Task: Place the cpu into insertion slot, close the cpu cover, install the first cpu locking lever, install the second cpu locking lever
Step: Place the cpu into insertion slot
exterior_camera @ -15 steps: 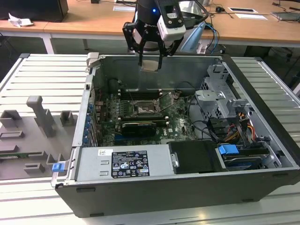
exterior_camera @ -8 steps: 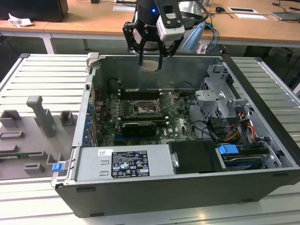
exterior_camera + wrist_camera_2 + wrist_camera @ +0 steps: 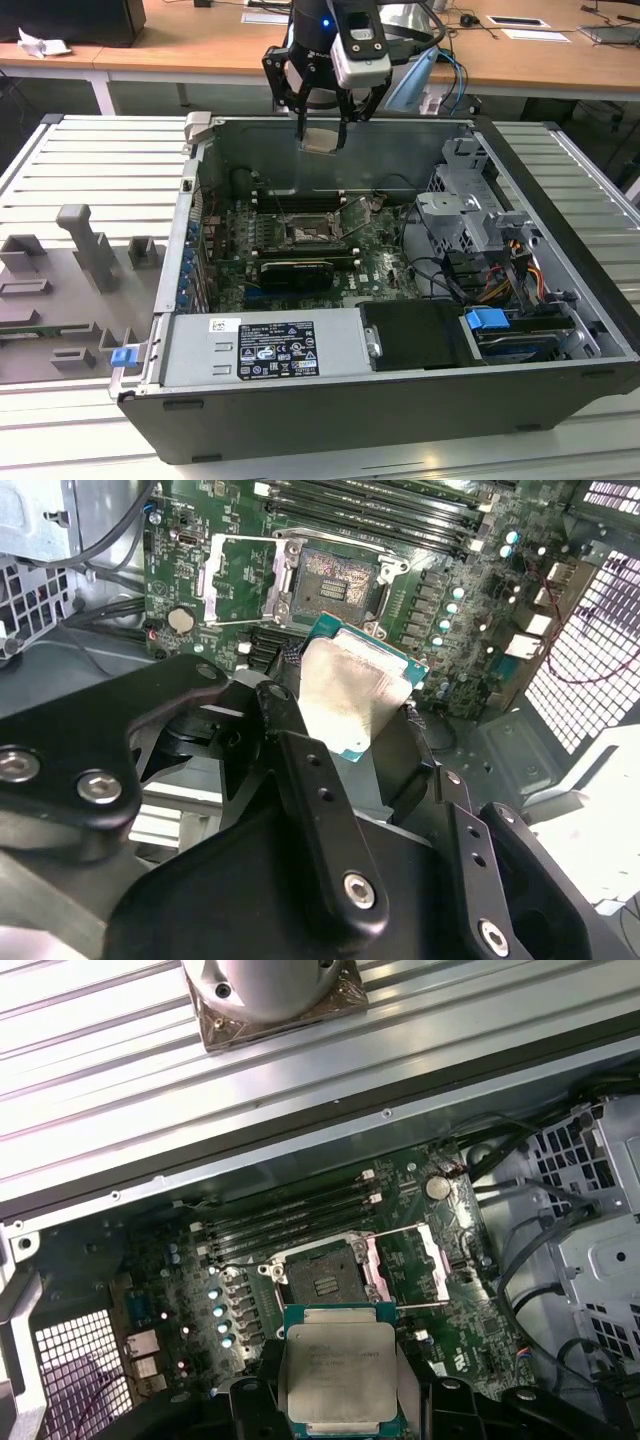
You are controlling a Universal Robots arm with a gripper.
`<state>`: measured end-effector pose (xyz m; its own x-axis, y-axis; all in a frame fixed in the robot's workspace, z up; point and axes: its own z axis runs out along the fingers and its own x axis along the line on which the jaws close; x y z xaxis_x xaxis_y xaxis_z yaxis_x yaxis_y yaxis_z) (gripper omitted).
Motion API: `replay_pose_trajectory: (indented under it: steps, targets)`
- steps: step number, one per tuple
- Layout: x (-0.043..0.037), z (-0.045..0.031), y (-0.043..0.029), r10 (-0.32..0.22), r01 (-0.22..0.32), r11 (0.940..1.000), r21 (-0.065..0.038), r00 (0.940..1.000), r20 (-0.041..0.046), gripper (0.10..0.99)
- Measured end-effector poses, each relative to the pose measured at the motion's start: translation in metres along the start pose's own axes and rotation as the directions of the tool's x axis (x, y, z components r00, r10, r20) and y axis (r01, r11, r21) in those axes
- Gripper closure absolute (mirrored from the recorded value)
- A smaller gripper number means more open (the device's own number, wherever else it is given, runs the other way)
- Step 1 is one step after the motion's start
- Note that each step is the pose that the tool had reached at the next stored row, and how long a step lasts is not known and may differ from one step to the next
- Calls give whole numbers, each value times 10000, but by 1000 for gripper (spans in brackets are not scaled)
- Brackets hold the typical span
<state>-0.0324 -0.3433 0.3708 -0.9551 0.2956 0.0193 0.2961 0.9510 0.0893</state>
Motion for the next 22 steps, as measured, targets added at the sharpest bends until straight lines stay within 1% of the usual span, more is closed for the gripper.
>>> replay_pose_trajectory:
  steps: [6, 11, 16, 19, 22]
  targets:
    - [5, 2, -1, 128, -128, 9999, -4, 9999, 11, 557]
    - [11, 4, 18, 161, -161, 9999, 14, 9999, 20, 557]
    - [23, 7, 18, 262, -262, 9997, 15, 9997, 30, 557]
    - [24, 11, 19, 660, -660, 9978, 13, 9978, 68, 557]
    - [24, 17, 19, 1071, -1071, 9943, 2, 9942, 104, 557]
